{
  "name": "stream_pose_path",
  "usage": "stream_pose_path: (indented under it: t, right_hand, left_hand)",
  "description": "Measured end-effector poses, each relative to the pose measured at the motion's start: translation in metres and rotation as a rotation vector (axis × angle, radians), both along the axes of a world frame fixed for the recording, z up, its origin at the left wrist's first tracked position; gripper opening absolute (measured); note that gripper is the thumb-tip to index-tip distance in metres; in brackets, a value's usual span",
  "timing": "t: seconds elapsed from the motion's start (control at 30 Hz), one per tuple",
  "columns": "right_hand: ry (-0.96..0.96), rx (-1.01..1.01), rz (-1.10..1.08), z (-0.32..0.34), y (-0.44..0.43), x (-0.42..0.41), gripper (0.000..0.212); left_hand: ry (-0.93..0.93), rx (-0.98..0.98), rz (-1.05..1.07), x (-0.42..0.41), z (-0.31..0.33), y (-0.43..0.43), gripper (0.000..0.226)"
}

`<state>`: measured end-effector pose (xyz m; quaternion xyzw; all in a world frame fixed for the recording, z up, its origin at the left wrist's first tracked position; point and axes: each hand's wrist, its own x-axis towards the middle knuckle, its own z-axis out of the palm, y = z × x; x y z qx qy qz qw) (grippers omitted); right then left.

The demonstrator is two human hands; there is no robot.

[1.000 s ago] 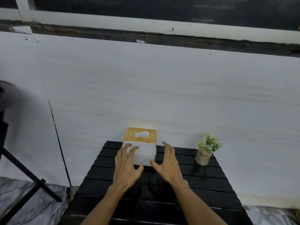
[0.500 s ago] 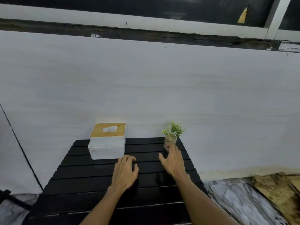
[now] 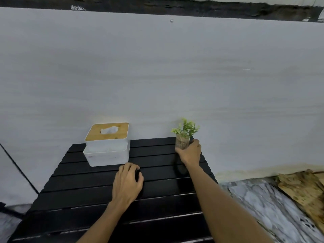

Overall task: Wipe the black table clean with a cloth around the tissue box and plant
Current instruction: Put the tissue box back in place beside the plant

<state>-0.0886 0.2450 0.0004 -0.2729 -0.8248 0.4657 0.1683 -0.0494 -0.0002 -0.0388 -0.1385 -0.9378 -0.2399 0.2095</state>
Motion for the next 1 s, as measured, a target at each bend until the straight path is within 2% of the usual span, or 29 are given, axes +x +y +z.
stream_pose_path:
  t: [0.13,0.47,0.6,1.0]
  right_hand:
    - [0.011,-0.094,-0.033,-0.004,0.002,-0.015,0.092]
    - [0.092,-0.024,-0.069,-0.008,-0.007,-0.021,0.070]
    - [0.161,0.010,-0.006,-0.004,-0.025,-0.017,0.067]
    - [0.123,0.085,0.120,0.002,-0.075,-0.022,0.063]
  left_hand:
    - [0.020,-0.006,-0.006,-0.002,-0.003,-0.001,0.012]
    - [0.029,0.024,-0.006,0.000,-0.008,-0.001,0.014]
    - [0.022,0.026,-0.006,-0.001,-0.009,-0.002,0.015]
    - [0.021,0.014,0.011,-0.001,-0.009,-0.001,0.017]
